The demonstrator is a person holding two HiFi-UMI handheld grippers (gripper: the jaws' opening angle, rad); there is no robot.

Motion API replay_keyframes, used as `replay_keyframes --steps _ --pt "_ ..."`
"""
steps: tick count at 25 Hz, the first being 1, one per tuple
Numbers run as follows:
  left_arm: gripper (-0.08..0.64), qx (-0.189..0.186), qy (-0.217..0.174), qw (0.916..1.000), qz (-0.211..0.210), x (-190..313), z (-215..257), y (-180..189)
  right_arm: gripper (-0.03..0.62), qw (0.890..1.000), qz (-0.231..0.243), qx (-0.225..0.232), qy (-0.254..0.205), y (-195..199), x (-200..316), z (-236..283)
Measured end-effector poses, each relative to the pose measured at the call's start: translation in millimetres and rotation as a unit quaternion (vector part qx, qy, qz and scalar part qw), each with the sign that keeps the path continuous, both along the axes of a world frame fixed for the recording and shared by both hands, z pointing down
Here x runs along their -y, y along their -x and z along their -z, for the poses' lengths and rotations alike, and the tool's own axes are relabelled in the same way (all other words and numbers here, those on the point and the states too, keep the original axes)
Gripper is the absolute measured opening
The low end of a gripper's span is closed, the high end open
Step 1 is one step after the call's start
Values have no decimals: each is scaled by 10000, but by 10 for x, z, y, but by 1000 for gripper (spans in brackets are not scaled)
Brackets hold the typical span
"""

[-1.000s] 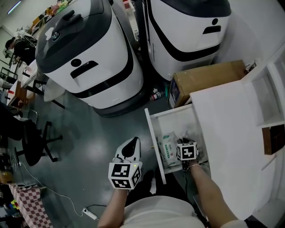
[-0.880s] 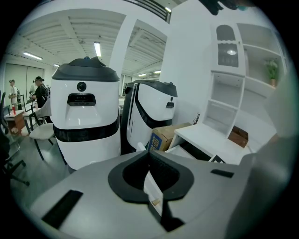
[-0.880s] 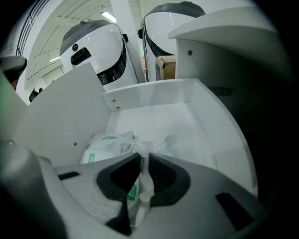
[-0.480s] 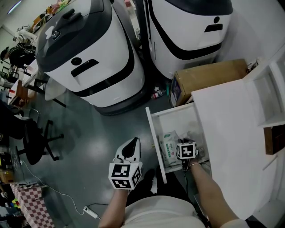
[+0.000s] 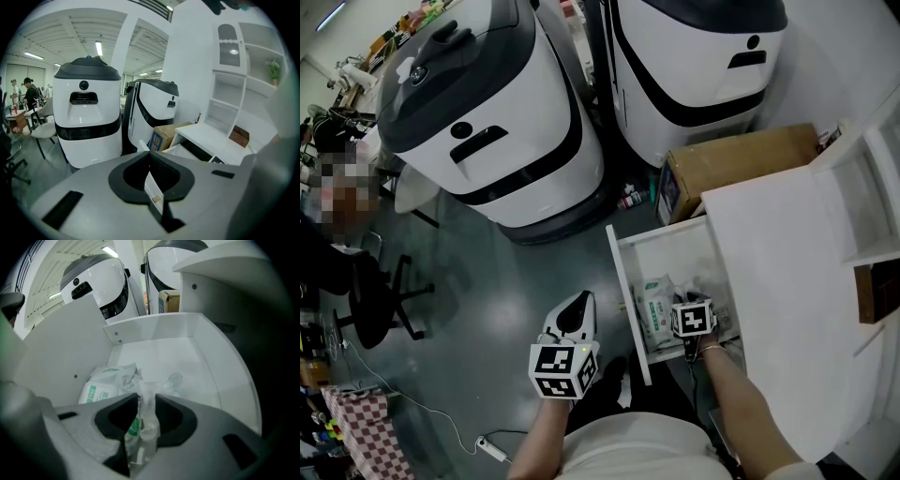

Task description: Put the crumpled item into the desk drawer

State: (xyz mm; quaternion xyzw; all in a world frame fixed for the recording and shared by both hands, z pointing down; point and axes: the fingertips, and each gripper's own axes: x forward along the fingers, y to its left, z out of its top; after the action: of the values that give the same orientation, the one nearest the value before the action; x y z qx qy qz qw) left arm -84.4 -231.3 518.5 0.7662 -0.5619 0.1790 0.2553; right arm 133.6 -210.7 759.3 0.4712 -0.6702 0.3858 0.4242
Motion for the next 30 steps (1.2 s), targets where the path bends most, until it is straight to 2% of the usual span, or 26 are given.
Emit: replay_keyframes --steps 11,16,23,30 --pt "-6 -59 -124 9998 -144 10 44 -83 103 9982 -131 386 -440 67 68 318" --pt "-6 -94 -188 9995 -224 15 82 -115 102 9941 -346 585 -841 81 143 624" --pt "-7 -191 -285 9988 -347 4 133 -159 101 9822 -587 848 -1572 131 257 1182" --pt "-7 -261 -416 9973 -537 12 186 -219 101 9618 -799 1165 -2343 145 287 1837"
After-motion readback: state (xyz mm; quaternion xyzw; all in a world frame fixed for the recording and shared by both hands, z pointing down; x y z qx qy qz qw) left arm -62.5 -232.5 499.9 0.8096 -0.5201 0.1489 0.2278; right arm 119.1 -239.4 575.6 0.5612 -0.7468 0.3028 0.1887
